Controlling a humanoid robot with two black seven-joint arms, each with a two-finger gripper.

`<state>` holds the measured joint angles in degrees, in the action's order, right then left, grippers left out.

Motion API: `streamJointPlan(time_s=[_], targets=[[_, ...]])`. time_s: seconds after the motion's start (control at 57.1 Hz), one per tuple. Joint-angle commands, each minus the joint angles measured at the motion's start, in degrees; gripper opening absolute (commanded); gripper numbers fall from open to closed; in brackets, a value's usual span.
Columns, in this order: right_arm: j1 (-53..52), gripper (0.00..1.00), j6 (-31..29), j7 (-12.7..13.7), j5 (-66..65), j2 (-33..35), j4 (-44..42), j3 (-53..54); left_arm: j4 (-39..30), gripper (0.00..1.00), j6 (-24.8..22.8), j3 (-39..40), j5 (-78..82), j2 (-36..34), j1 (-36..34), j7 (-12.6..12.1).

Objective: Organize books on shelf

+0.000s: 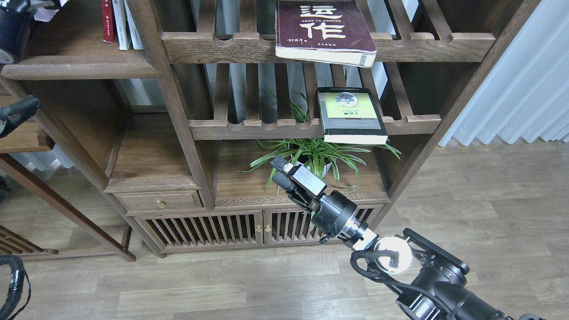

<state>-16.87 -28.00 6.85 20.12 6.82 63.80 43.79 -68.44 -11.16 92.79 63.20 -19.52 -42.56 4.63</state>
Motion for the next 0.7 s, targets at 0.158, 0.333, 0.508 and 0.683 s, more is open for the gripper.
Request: streamJointPlan(time_s=[0.158,0.333,0.508,0.683], targets=[[0.2,0.98,0.0,0.0,-0.1,-0.1,-0.4,-0.3,3.1,0.0,3.4,-0.6,-0.2,0.4,-0.2,0.5],[0.3,0.98,0.0,0.0,-0.3,-1.6,-0.4,-0.4,11.6,0.0,6.1,-5.2,-0.2,1.0,-5.0,5.0],[0.3,0.98,0.0,0.0,-1.2,-2.1,-0.5,-0.3,17.1,0.0,6.1,-7.6,-0.3,1.0,-7.9,7.2],[0.3,0.98,0.0,0.0,-1.2,-2.2,-0.4,-0.2,22.0,0.0,6.7,-10.5,-1.6,2.6,-10.1,10.0]])
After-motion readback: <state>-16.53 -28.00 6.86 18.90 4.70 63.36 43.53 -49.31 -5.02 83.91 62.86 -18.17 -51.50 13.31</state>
